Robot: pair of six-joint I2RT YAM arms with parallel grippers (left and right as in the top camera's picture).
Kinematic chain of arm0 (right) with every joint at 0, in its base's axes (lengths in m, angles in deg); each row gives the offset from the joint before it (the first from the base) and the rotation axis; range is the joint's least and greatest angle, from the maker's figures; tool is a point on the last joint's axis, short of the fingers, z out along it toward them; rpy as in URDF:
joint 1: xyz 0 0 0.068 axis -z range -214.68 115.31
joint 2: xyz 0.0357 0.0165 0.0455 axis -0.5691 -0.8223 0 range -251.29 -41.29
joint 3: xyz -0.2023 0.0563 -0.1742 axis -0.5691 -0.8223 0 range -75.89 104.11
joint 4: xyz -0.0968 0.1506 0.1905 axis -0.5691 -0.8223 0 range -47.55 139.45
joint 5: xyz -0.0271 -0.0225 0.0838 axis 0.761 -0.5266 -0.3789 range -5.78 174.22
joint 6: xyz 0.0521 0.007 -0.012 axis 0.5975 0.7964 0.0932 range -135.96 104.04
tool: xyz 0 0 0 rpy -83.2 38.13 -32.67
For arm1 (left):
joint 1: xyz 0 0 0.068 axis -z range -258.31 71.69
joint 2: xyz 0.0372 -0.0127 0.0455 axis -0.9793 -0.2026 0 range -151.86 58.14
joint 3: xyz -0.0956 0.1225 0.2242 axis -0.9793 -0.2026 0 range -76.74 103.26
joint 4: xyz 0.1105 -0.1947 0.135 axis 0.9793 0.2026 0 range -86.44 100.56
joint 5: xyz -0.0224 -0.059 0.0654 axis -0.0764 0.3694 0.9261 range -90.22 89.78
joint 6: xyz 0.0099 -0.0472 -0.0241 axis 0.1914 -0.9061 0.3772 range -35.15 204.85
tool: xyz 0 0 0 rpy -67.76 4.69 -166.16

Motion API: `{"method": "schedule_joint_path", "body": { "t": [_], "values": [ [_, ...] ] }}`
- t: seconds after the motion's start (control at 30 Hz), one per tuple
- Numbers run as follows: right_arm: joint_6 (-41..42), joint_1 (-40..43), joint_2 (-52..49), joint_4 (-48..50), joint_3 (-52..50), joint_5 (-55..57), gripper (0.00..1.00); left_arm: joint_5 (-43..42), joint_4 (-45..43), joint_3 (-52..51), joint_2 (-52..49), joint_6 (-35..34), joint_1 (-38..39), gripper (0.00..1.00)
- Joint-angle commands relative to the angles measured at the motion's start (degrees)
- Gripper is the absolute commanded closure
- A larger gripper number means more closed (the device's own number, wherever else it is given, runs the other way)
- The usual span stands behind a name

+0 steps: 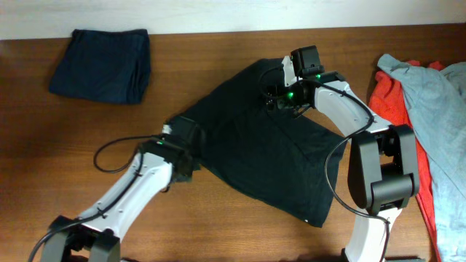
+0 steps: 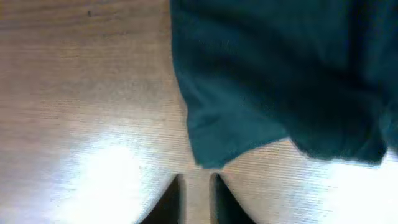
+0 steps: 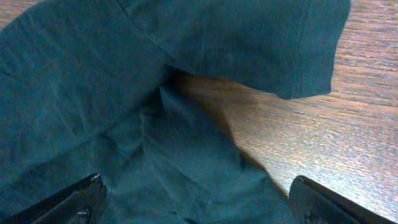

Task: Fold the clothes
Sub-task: 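Pull the shirt's left side outward with the left gripper to spread it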

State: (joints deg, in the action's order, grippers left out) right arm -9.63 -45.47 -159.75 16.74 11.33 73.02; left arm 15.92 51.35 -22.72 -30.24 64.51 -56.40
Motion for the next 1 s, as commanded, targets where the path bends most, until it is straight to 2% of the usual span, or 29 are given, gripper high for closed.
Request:
{"method": "schedule_joint_path", "body": {
  "t": [0.0,0.23,0.47,0.7,0.87,0.97],
  "values": [
    [0.59,0.35,1.36,0.13,0.85,0.94,0.01,-7.13,-2.54,0.24,0.96,-6.01,-4.57,1.00],
    [0.59,0.35,1.36,0.13,0.85,0.94,0.01,-13.90,-8.37,-0.55,0.85,-5.99,-8.22,1.00],
    [0.59,0.37,1.36,0.13,0.85,0.94,0.01,-13.81,-14.01,-5.95,-1.88,-6.01,-8.87,1.00],
    [0.59,0.37,1.36,0.13,0.85,0.94,0.01,-13.79,-17.29,-6.36,-7.32,-5.97,-9.03,1.00],
    [0.59,0.37,1.36,0.13,0.85,0.94,0.01,-13.46,-17.05,-6.36,-8.04,-5.97,-10.54,1.00],
    [0.59,0.37,1.36,0.13,0.85,0.96,0.01,-10.25,-13.99,-6.36,-8.04,-5.97,-11.65,1.00]
  ]
}}
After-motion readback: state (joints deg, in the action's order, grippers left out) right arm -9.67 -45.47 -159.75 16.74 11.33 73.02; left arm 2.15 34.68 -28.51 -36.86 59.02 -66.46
